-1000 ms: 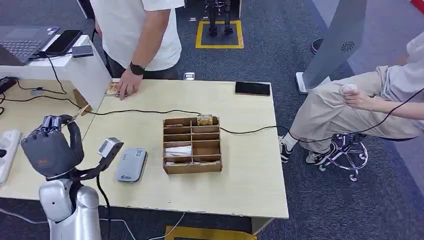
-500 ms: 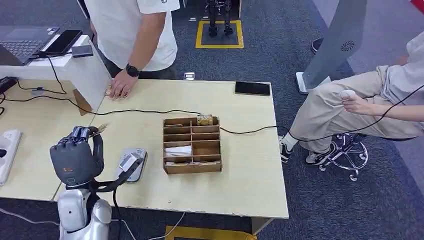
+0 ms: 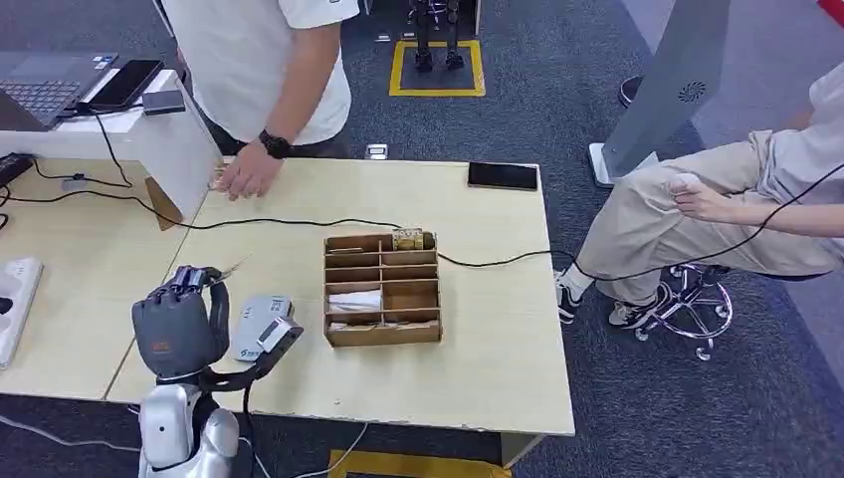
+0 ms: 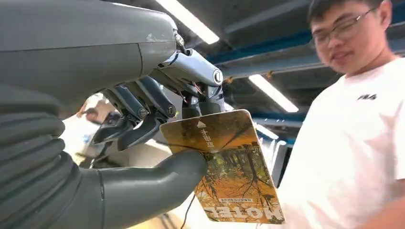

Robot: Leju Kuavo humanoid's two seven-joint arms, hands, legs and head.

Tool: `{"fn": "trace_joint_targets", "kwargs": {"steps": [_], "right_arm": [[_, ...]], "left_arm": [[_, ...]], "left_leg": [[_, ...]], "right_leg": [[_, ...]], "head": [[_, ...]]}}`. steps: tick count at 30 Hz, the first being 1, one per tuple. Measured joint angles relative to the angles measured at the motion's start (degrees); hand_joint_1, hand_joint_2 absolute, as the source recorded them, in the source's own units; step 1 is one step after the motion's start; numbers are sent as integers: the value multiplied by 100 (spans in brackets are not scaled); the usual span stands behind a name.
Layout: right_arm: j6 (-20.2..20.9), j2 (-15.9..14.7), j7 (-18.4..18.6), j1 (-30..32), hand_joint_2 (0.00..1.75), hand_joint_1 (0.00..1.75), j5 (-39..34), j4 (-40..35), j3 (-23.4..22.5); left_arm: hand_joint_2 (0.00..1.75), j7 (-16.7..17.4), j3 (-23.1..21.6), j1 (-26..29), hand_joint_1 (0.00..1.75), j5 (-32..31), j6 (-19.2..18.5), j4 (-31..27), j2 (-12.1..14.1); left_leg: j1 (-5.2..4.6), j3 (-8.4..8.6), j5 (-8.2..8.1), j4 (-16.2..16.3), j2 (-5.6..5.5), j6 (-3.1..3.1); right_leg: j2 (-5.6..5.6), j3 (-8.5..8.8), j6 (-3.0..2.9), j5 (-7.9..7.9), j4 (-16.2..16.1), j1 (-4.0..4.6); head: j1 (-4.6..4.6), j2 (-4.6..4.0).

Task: Pass the card to the sensor for recognition and then transmit it.

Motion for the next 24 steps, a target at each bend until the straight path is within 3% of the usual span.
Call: {"fn": "trace_joint_targets", "kwargs": {"steps": [13,18,24], "right_arm": [[-4,7,0,7,175,0,7,-15,-2],[9,7,46,7,175,0,107,-31,-2],[7,9,44,7,175,0,109,-31,-2]], "left_arm": [[175,413,-486,11,175,0,0,138,39],[175,912,-757,18,175,-26,0,217,105],[175,1511,-1176,13,175,-26,0,451,411]], "left_leg": [[0,1,0,0,0,0],[0,1,0,0,0,0],[0,2,0,0,0,0]], "right_leg": [[0,0,0,0,0,0],[0,0,0,0,0,0],[0,0,0,0,0,0]], "head": [[0,0],[0,0],[-2,0]]}}
